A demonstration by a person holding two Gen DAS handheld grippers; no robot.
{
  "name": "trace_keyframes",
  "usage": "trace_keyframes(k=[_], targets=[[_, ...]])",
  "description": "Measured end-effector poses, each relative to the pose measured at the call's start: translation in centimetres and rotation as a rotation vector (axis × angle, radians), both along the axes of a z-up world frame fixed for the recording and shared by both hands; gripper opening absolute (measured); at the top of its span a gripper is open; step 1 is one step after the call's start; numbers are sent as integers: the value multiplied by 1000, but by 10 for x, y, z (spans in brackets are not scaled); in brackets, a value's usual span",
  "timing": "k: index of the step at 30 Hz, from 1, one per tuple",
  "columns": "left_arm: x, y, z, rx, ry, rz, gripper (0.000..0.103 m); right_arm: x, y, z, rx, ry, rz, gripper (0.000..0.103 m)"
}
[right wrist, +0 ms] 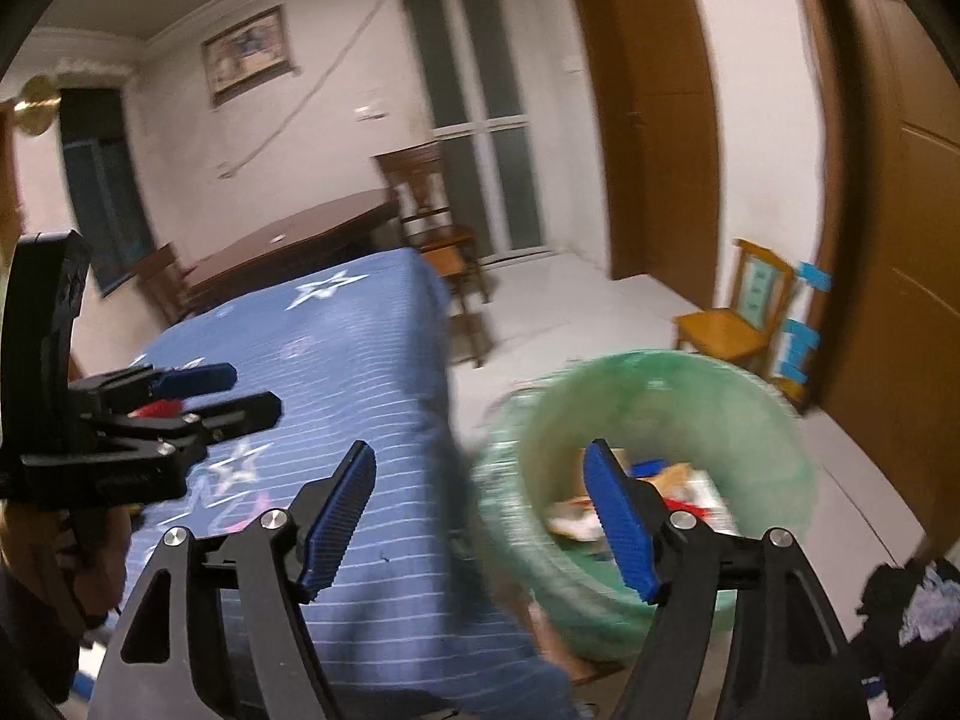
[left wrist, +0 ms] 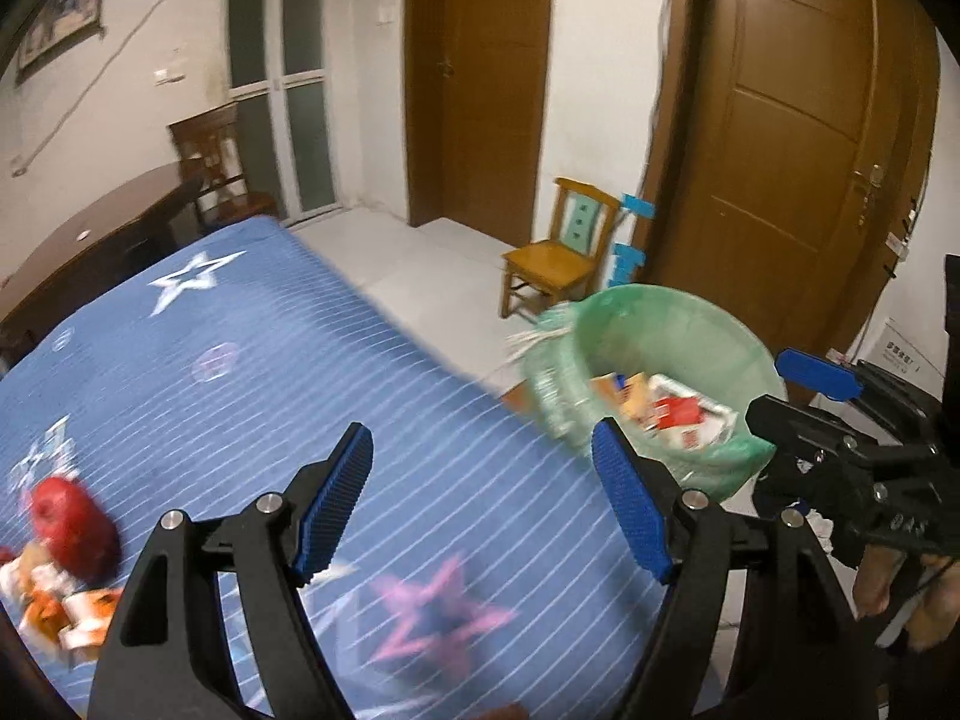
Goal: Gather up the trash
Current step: 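Move both open tools back over the table toward the wrappers, then close the left tool on the orange wrapper while the right tool grasps the gold box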
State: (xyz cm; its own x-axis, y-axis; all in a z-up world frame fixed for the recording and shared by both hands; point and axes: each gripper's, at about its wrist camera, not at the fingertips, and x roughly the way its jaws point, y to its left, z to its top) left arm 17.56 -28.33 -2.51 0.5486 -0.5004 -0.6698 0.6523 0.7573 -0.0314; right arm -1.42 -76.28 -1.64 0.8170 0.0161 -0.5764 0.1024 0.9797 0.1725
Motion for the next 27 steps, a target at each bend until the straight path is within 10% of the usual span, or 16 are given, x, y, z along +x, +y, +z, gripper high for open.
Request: trace_keyframes(k=[14,27], targets=[[54,263,-2,100,31,285,72,46,153,-25,10,100,314,76],[88,316,-56,176,154,256,72,80,249,-37,94,180,525,77]])
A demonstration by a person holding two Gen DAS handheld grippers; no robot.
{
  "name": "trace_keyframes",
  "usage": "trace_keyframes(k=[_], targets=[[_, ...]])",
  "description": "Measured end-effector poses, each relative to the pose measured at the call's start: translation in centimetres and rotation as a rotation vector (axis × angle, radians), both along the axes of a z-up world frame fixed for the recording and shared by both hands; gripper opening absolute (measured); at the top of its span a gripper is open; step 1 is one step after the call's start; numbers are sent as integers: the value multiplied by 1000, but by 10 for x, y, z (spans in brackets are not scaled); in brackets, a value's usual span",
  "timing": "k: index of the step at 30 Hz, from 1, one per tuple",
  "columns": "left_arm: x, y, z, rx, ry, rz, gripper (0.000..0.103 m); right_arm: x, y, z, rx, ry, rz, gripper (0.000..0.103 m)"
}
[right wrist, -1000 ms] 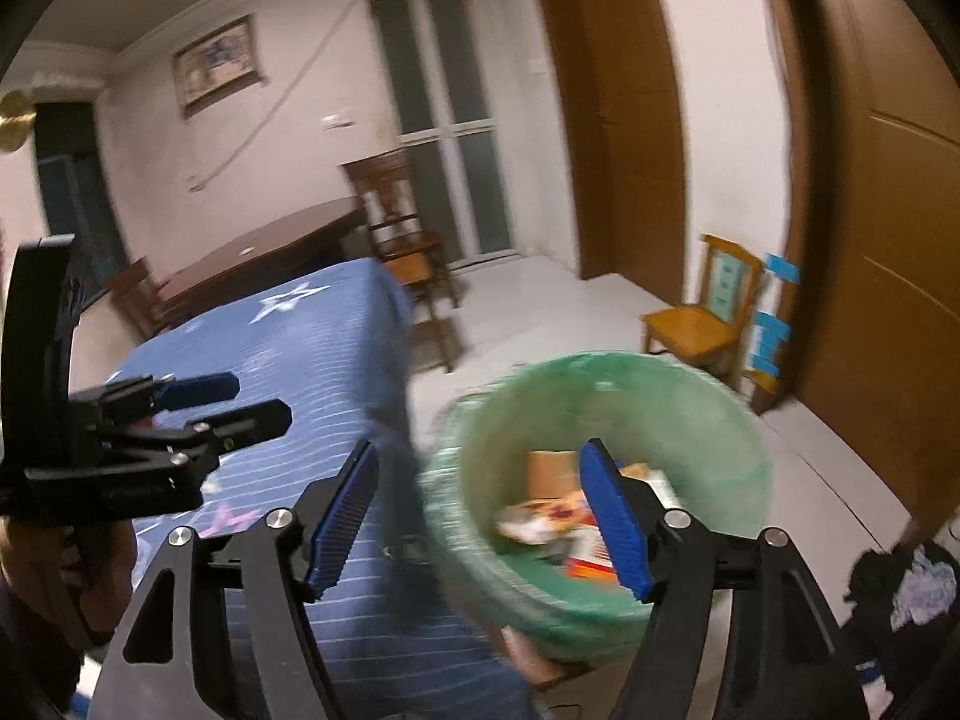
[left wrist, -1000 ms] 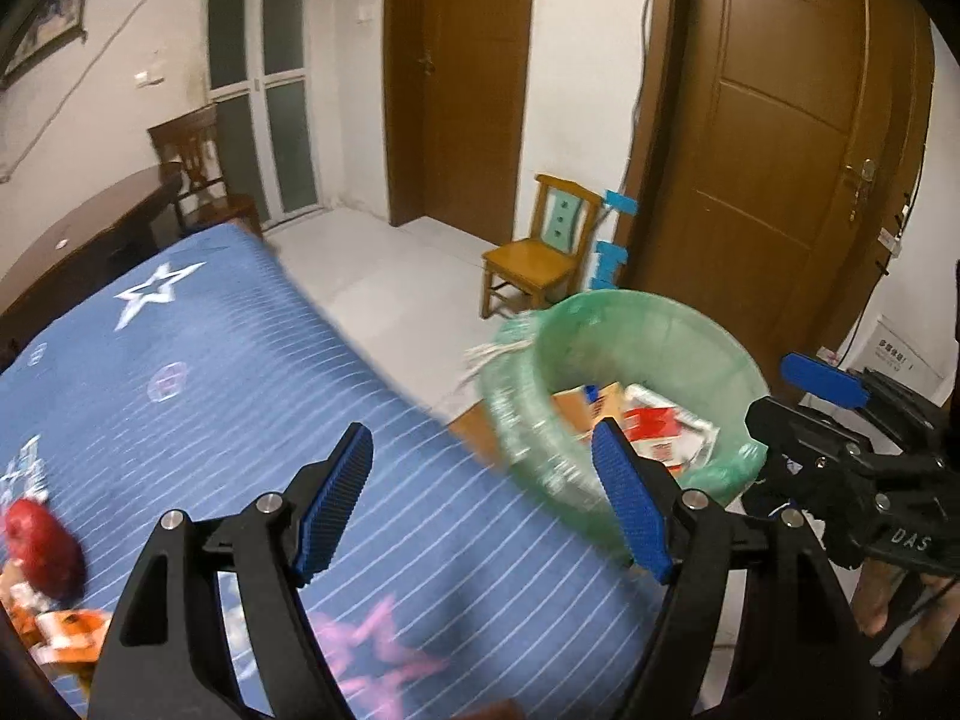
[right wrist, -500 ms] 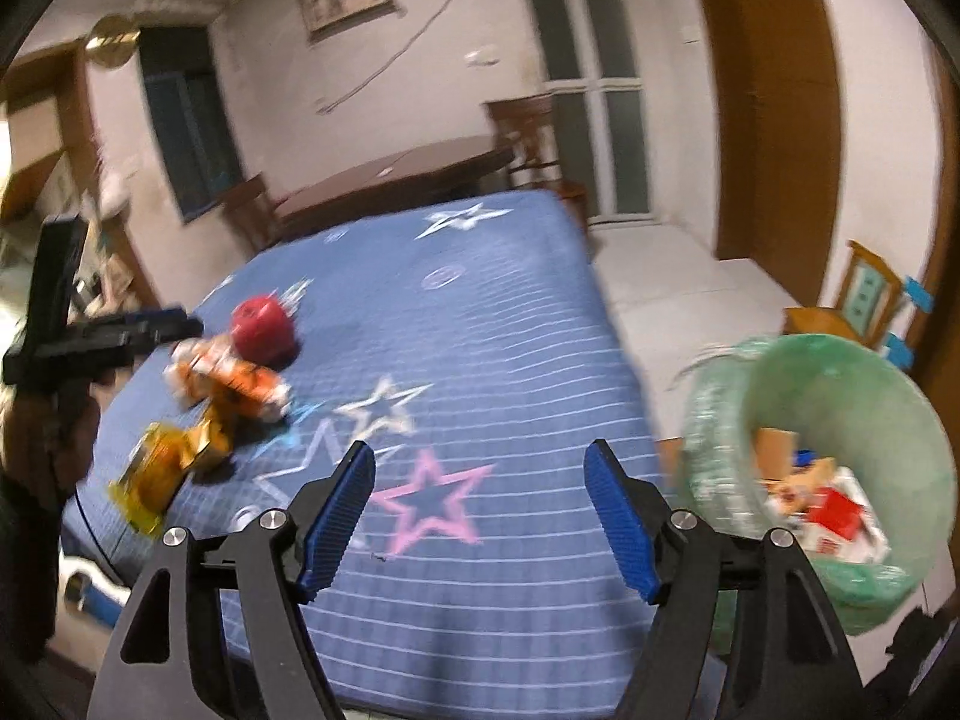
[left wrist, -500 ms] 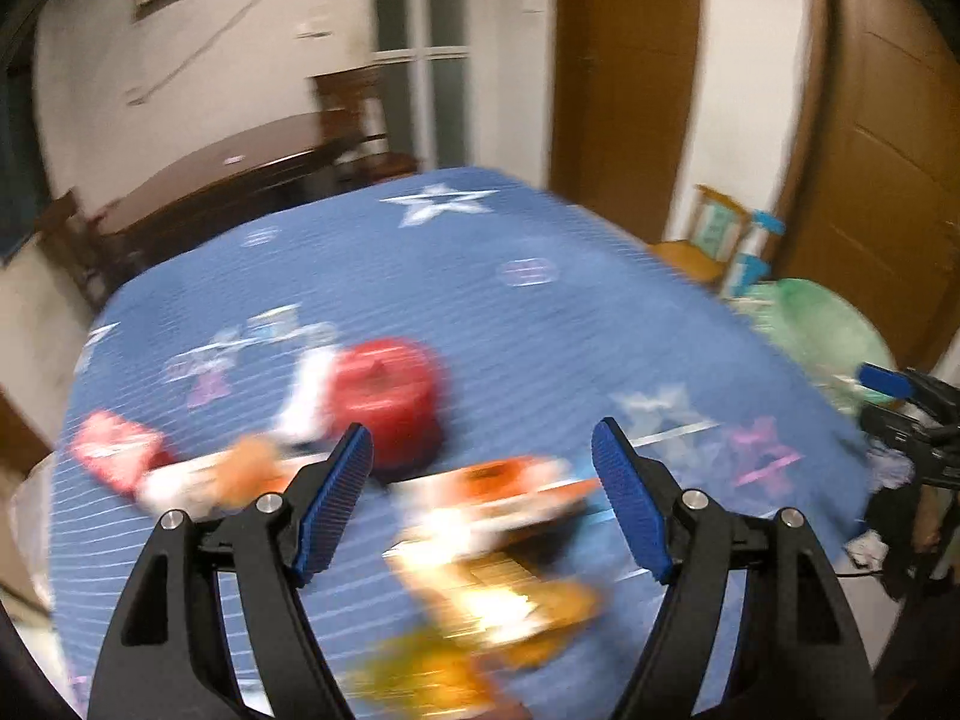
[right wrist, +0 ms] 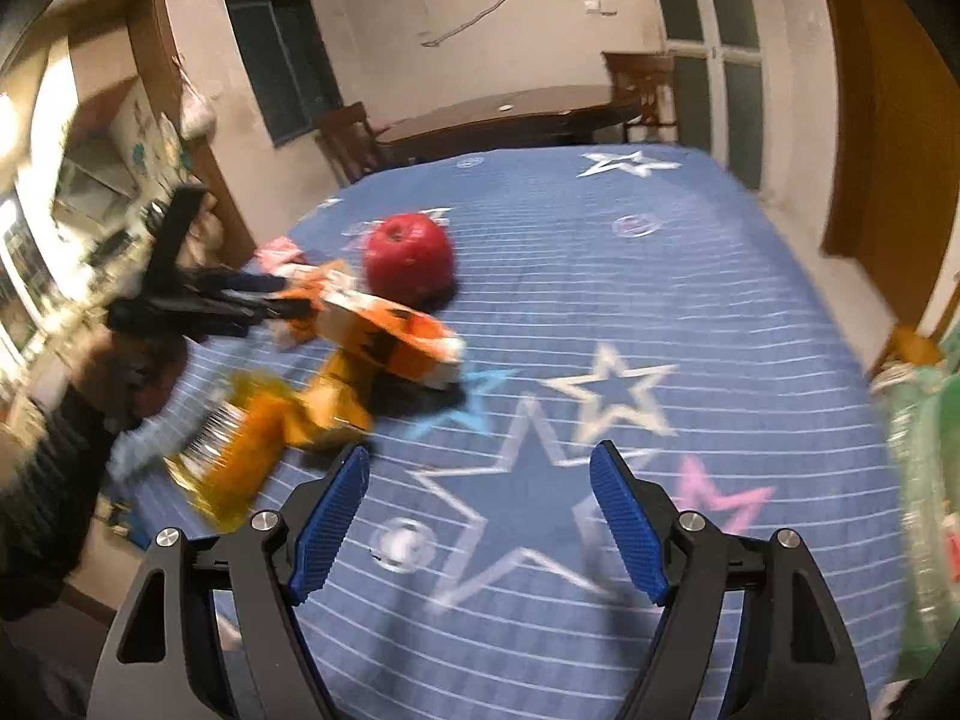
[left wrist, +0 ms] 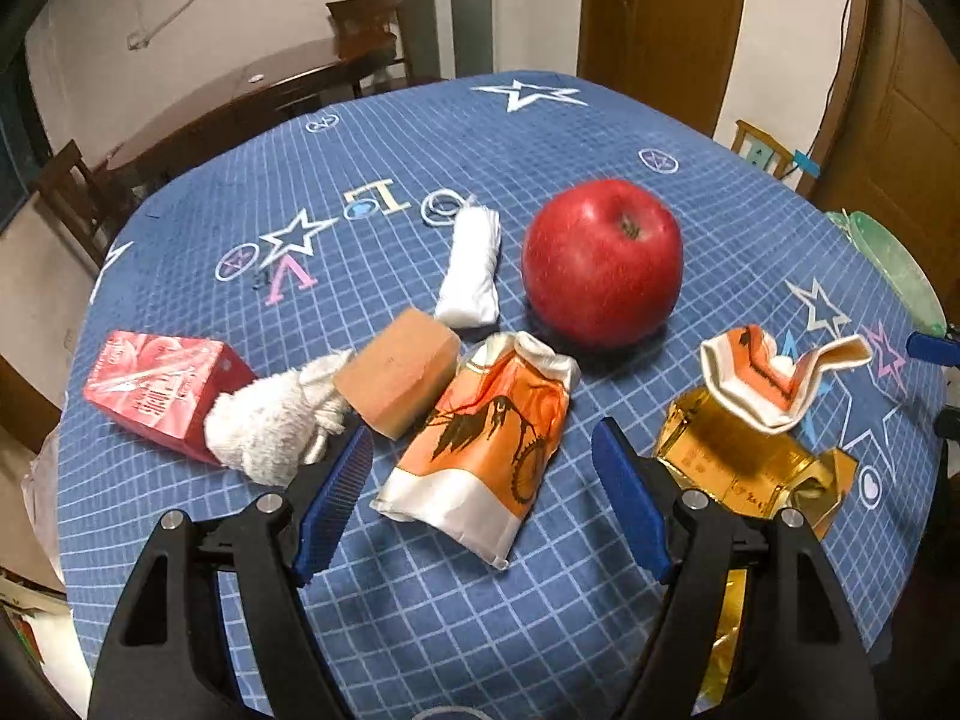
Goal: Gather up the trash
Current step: 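Close the left tool on the orange wrapper while the right tool grasps the gold box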
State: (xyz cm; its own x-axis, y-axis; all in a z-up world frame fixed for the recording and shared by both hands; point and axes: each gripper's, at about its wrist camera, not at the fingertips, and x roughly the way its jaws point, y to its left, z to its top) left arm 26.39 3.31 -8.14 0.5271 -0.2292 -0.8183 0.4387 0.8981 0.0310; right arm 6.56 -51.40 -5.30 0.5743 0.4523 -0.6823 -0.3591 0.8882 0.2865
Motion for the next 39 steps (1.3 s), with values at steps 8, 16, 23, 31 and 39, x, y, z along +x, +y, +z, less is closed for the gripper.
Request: trace_keyframes(k=[8,16,23,31,39], targets=[[4,-12,-11,31,2,-26,57,29,48,-21,247,168,77,68],[5,-9,-17,26,-3,-24,55,54,90,-32,204,198,74,67],[4,-8,-20,6,-16,-16,52,66,116,-43,148,205,65,51],[0,-10,-19,-24,-39,19,41,69,119,-41,122,173,55,43],[-9,-9,-12,-48,-66,53,35,46,121,-16,37,39,66,34]])
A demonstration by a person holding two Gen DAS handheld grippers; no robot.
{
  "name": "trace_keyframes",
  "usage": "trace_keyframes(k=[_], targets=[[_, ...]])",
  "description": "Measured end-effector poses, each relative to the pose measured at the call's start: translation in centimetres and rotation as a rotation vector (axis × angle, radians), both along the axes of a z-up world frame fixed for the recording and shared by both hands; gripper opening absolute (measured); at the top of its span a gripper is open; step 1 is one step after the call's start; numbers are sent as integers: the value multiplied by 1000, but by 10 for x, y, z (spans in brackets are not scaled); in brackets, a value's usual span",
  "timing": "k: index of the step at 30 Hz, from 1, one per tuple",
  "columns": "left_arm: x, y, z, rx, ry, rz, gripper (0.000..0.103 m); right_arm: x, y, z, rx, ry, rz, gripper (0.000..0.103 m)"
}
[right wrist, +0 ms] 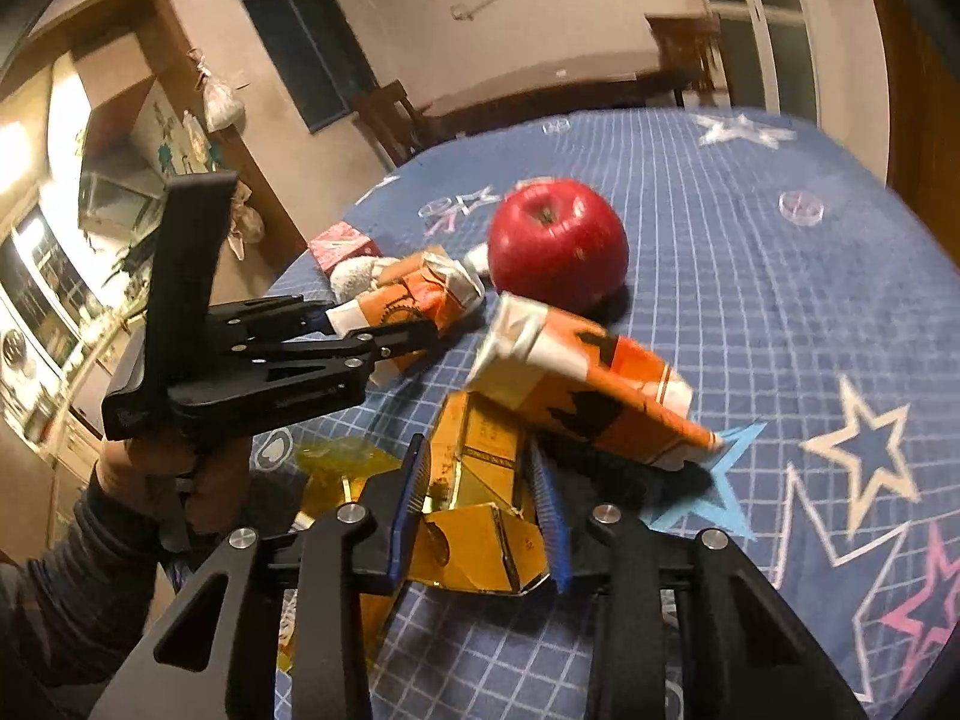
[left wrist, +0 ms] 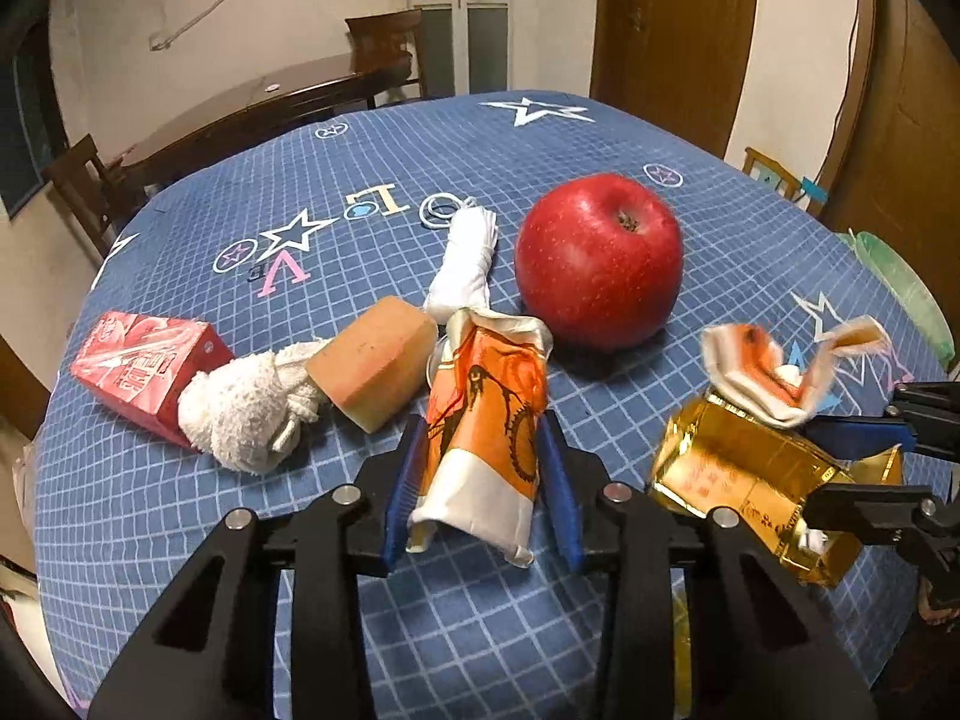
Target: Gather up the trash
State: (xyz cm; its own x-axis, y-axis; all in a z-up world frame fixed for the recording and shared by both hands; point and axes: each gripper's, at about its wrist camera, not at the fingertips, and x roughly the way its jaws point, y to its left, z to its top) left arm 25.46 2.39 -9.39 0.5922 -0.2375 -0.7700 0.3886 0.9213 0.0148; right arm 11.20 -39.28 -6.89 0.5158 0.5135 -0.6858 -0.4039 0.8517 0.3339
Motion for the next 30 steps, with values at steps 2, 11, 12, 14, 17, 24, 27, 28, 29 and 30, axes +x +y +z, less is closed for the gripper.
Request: trace_keyframes(k=[2,11,12,14,17,24,27,28,29,30], targets=[[-5,0,6,-16,-13,12,33,-8,3,9,-25,-53,3,34],[-27,10,25,-48,-73,88,31,-39,8,35,-108,-195,10,25],[-30,10,26,-54,-77,93,31,-42,8,36,-116,-206,7,24],[-33,12,29,-61,-83,99,31,-45,6,38,-110,-213,2,24],[-39,13,34,-71,-95,101,31,-54,4,43,-105,-242,-6,24],[-64,5,54,-110,-157,75,31,-68,0,60,-113,-323,-32,24],[-69,0,57,-108,-175,69,31,-69,-2,64,-108,-336,-39,24],[-69,0,55,-97,-179,75,31,-70,-3,64,-106,-340,-32,24],[-67,1,50,-99,-160,77,31,-71,-2,61,-112,-338,-25,25],[-66,2,47,-102,-146,82,31,-71,-1,58,-117,-333,-25,25]])
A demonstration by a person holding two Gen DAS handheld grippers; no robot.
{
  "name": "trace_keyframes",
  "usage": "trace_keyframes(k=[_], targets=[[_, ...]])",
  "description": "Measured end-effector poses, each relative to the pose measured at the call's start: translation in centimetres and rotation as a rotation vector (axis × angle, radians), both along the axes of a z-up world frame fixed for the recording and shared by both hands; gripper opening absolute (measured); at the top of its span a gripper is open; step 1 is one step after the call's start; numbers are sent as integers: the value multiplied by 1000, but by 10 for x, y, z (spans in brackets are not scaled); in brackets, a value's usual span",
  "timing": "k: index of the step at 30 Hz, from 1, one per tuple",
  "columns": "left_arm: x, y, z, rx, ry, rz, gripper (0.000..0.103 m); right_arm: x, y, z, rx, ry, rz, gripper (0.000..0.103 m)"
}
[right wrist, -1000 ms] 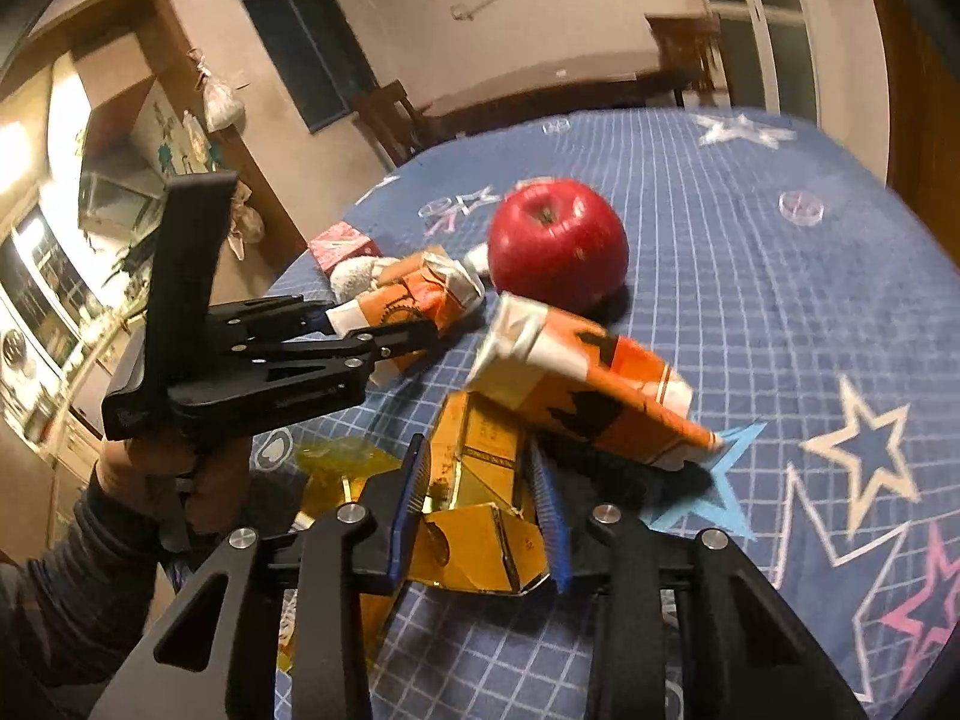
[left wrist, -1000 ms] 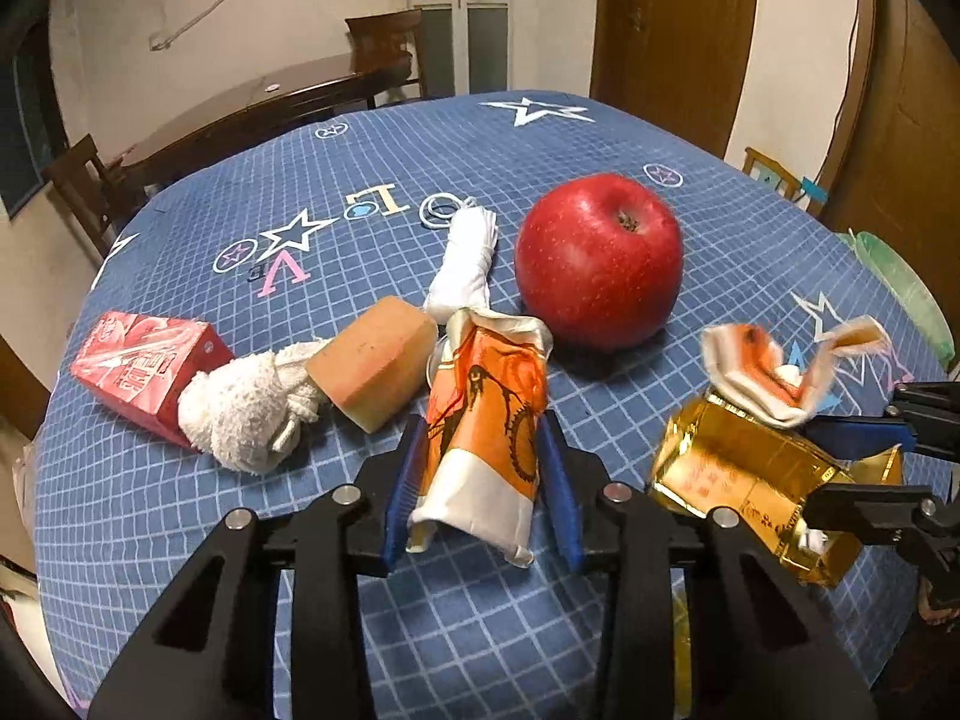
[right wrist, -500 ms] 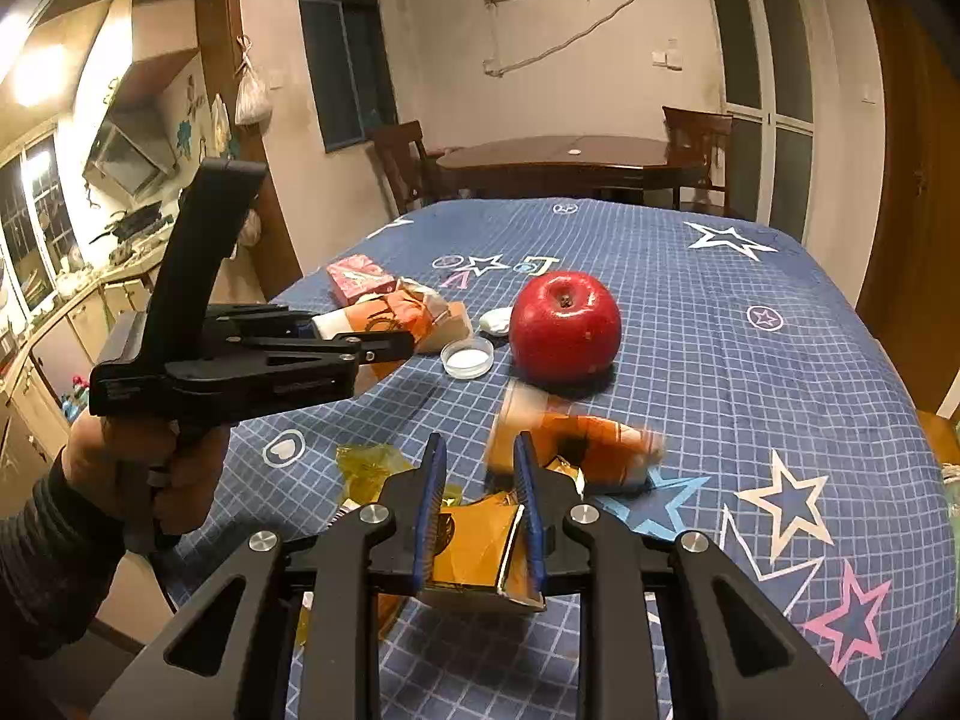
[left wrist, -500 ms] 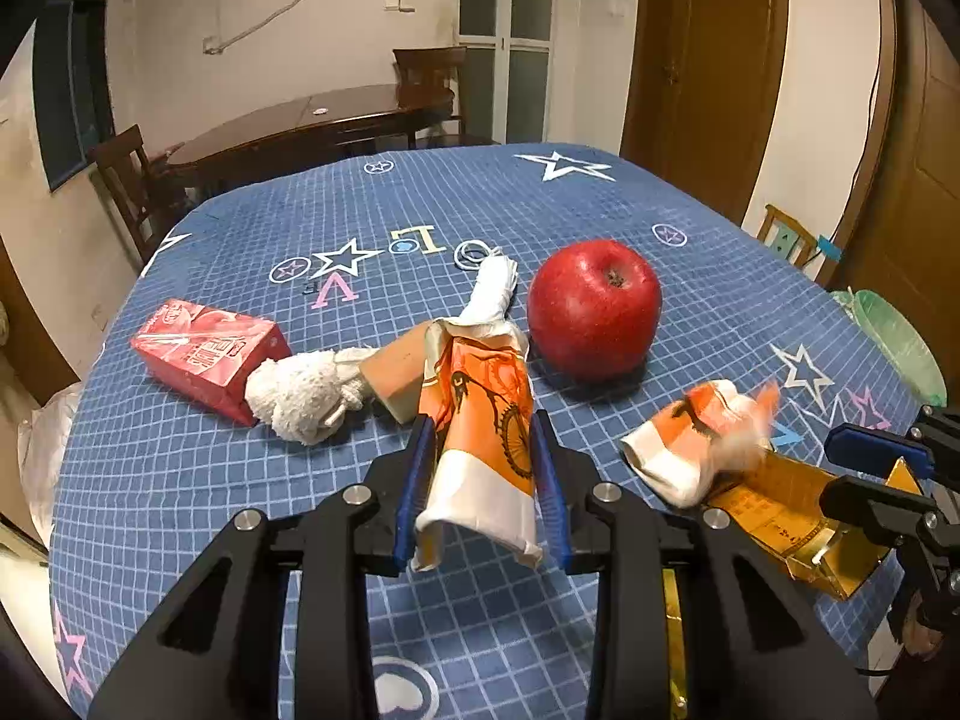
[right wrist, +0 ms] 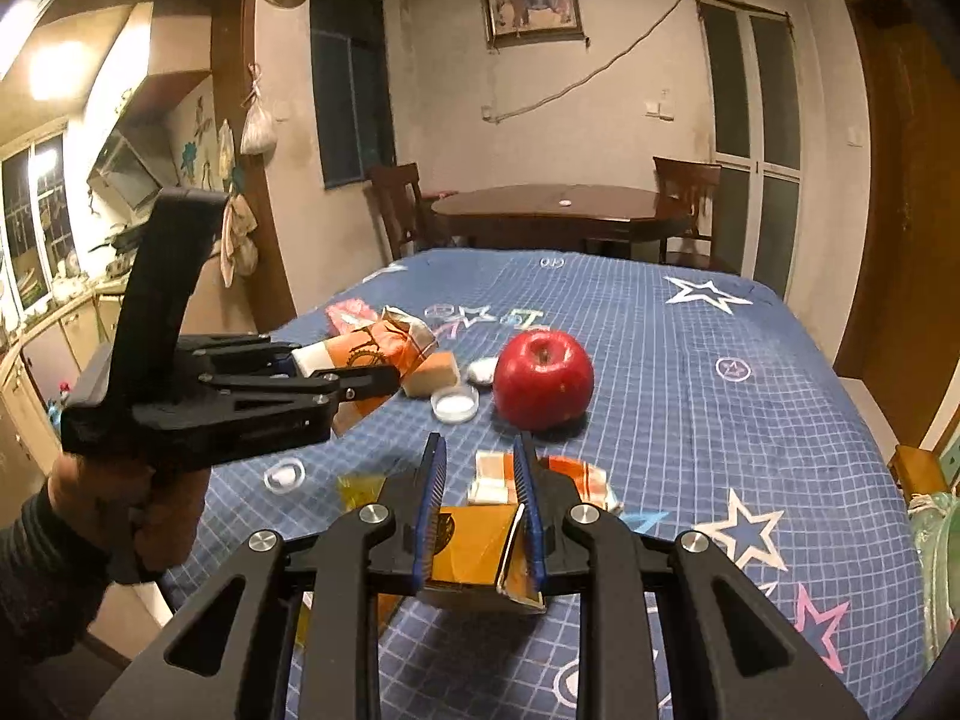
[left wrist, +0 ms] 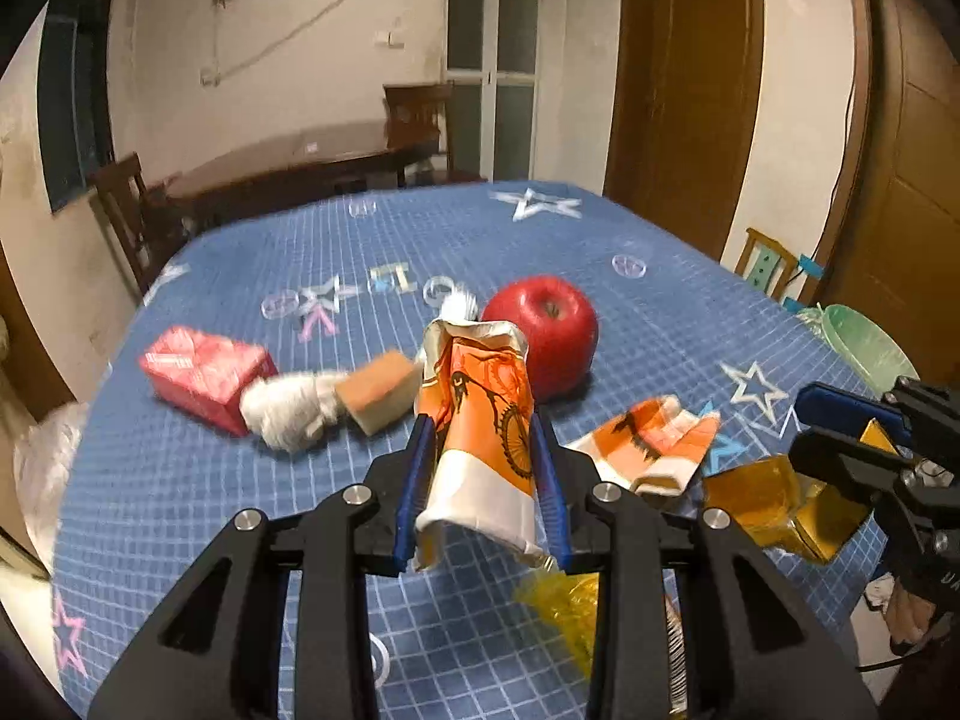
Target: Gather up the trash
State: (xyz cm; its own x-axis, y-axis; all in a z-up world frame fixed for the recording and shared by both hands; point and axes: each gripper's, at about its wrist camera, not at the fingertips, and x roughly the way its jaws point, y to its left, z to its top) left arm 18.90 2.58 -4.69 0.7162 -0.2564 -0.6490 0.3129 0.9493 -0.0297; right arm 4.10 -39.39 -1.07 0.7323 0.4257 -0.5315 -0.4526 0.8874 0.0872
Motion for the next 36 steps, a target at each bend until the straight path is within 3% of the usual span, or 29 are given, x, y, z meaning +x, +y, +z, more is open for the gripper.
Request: trace_keyframes(k=[8,9,11,12,15,18,19,21,23,28,29,31,34,36], targets=[[-7,3,-7,-1,19,-20,31,-27,-20,-37,-59,163,-42,26],[-8,3,-7,0,18,-22,31,-29,-24,-40,-54,189,-49,32],[-9,2,-6,0,14,-27,31,-30,-29,-42,-40,231,-51,58],[-10,1,-5,-1,14,-28,31,-30,-32,-42,-24,251,-53,65],[-13,2,-2,-6,14,-30,32,-24,-56,-32,128,341,-84,69],[-12,1,0,-14,15,-28,32,-3,-58,-27,145,389,-104,65],[-12,1,0,-18,16,-28,32,4,-55,-29,153,412,-100,59],[-12,0,1,-29,18,-32,32,16,-50,-41,144,456,-114,34],[-13,0,1,-40,20,-39,33,24,-49,-53,148,499,-133,25],[-13,-2,-2,-49,27,-55,33,30,-52,-66,180,545,-165,27],[-12,-3,-3,-48,29,-58,33,31,-49,-69,179,557,-161,37],[-12,-4,-5,-47,35,-64,34,30,-47,-74,184,553,-169,41],[-11,-5,-8,-50,43,-74,34,35,-34,-76,153,532,-170,41],[-10,-7,-9,-50,46,-78,35,35,-29,-76,146,524,-163,25]])
